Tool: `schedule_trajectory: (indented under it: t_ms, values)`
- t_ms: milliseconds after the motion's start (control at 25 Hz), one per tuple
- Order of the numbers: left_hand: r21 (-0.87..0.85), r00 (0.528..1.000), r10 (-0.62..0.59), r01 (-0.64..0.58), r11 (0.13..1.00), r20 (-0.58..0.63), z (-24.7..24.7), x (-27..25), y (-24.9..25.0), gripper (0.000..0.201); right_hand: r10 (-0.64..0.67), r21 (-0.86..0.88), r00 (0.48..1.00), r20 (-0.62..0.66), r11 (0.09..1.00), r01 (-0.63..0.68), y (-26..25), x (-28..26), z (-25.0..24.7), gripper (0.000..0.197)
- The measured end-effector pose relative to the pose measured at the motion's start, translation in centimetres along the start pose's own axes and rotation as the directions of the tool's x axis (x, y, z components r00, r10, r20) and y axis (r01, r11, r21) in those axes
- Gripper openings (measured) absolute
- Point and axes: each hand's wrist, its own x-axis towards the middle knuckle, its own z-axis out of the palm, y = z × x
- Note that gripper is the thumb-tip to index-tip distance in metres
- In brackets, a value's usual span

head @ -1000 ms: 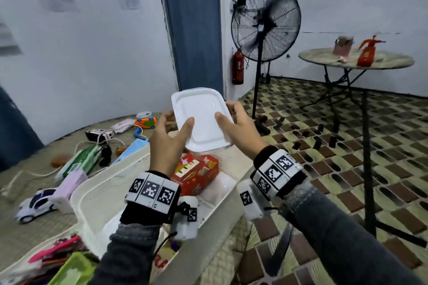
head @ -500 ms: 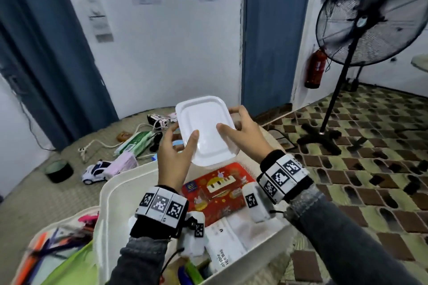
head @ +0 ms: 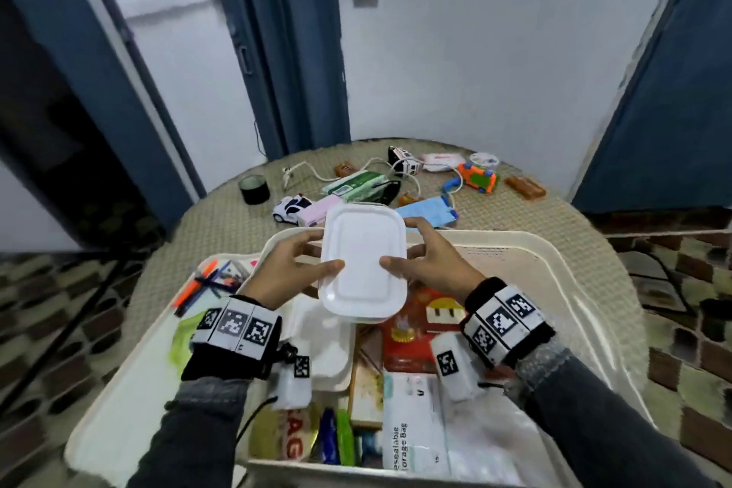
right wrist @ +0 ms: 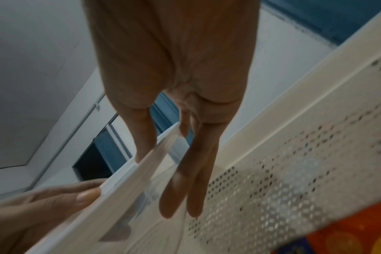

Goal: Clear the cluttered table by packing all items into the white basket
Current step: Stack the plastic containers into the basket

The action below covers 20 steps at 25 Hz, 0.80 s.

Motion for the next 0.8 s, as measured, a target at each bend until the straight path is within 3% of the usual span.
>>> schedule_trajectory:
  t_ms: [120, 240, 400, 520, 640, 800]
  values:
    - [0.111, 0.989, -0.126, 0.118, 0.987, 0.073, -1.6, -0.6, -1.0, 0.056, 0.031, 0.042, 0.996, 0.086, 0.999, -0.035, 1.1, 1.3, 2.2, 0.061]
    - [0.207, 0.950, -0.287, 0.258, 0.944, 0.126, -2.3, -0.5, -2.3, 0.072, 0.075, 0.032, 0.987, 0.144, 0.996, -0.080, 2.4, 2.3, 4.0, 0.064]
    - [0.308, 0.901, -0.420, 0.371, 0.876, 0.110, -2.7, -0.1, -3.9, 0.083, 0.133, 0.016, 0.970, 0.202, 0.990, -0.140, 3.8, 3.0, 6.2, 0.063]
    - [0.470, 0.902, -0.422, 0.334, 0.817, 0.092, -2.9, -0.1, -4.6, 0.090, 0.183, 0.079, 0.950, 0.251, 0.975, -0.209, 4.6, 3.1, 7.6, 0.063]
    - [0.565, 0.917, -0.389, 0.275, 0.778, 0.089, -2.8, -0.1, -5.2, 0.107, 0.212, 0.115, 0.953, 0.217, 0.964, -0.241, 5.7, 3.3, 8.7, 0.066]
    - [0.697, 0.918, -0.386, 0.218, 0.683, 0.091, -2.4, -0.1, -6.0, 0.111, 0.251, 0.165, 0.944, 0.216, 0.943, -0.288, 6.5, 3.3, 9.7, 0.066]
